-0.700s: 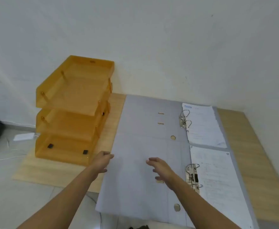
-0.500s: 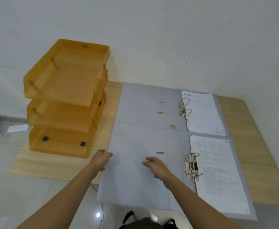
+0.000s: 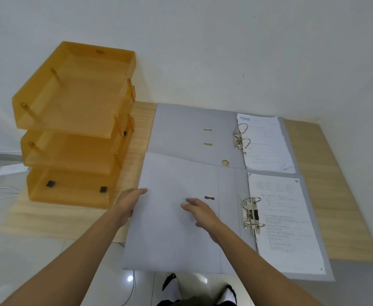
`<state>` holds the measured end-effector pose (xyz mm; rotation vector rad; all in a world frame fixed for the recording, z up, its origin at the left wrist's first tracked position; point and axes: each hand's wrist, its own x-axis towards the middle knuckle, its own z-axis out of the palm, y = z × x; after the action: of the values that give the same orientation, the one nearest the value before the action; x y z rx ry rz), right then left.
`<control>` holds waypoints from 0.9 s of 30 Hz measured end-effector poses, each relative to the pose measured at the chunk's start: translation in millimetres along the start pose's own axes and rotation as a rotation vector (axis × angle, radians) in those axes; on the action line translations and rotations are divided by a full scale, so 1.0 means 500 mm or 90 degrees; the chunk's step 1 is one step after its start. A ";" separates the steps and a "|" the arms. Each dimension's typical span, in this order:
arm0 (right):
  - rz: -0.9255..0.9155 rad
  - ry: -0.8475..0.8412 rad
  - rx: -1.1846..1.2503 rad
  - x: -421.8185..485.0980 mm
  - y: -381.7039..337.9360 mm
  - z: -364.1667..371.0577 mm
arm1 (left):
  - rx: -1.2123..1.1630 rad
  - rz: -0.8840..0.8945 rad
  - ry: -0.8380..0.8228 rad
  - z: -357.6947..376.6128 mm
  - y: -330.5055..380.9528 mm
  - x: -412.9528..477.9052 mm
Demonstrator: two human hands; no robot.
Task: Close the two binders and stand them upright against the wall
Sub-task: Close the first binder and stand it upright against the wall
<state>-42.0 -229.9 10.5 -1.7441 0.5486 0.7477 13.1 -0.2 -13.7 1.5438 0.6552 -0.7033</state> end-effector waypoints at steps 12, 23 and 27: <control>-0.162 -0.009 0.079 -0.096 -0.114 -0.055 | -0.210 0.095 -0.364 0.145 0.161 -0.152; -0.208 0.043 0.141 -0.195 -0.091 -0.258 | 0.033 0.075 -0.403 0.429 0.120 -0.193; -0.192 0.070 0.151 -0.213 -0.035 -0.347 | 0.114 0.074 -0.308 0.506 0.074 -0.196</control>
<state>-67.2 -391.5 132.8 -1.6044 0.4162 0.3616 -37.7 -256.2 69.6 1.4821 0.1435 -1.0226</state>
